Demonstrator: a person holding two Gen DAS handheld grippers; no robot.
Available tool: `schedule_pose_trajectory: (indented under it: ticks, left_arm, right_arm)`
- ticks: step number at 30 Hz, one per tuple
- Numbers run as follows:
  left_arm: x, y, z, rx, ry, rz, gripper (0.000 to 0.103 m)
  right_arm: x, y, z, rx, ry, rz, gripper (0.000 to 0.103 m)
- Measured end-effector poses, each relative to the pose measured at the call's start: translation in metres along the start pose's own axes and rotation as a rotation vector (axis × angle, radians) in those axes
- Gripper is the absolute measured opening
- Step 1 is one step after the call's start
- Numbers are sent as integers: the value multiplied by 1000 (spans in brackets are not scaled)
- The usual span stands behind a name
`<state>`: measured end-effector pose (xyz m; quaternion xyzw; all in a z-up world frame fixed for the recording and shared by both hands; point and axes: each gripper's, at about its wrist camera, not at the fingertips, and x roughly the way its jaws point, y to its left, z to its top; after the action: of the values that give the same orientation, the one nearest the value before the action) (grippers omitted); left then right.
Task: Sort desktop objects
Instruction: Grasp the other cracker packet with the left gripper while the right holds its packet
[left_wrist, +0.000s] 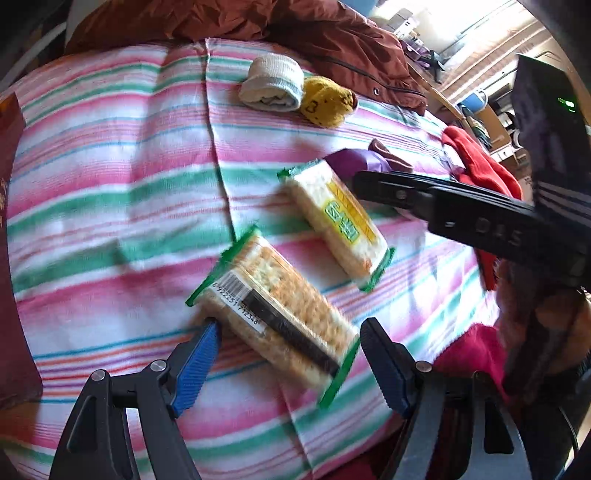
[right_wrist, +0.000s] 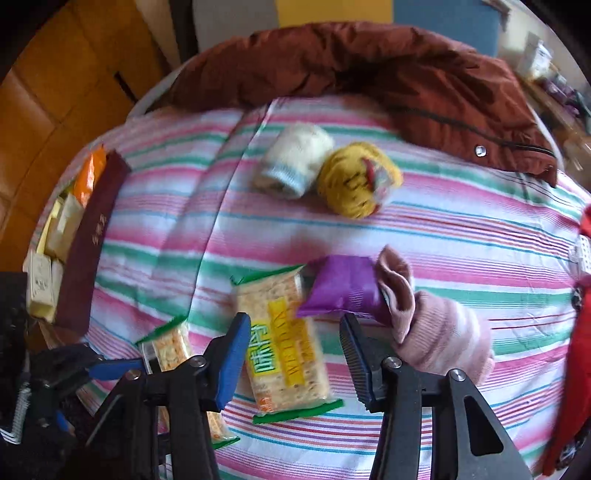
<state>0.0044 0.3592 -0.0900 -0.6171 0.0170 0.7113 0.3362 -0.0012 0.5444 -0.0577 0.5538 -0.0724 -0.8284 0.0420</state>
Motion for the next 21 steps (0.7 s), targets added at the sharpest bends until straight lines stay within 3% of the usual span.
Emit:
schedule_pose_trajectory:
  ticks: [3, 7, 12, 14, 18, 21]
  left_arm:
    - [6, -8, 6, 40, -18, 62, 79]
    - [14, -16, 12, 100, -37, 145, 79]
    - [25, -26, 15, 185, -41, 227, 79]
    - [23, -25, 9, 223, -53, 225, 79]
    - [14, -9, 3, 207, -67, 192, 78]
    - [12, -5, -3, 237, -78, 210, 76]
  right_arm:
    - [6, 8, 5, 13, -15, 11, 43]
    - [17, 15, 3, -7, 32, 0, 44]
    - [17, 11, 0, 10, 33, 11, 53]
    - [23, 16, 1, 13, 34, 12, 56]
    - [33, 27, 3, -13, 58, -6, 64]
    - [40, 36, 1, -57, 85, -25, 66]
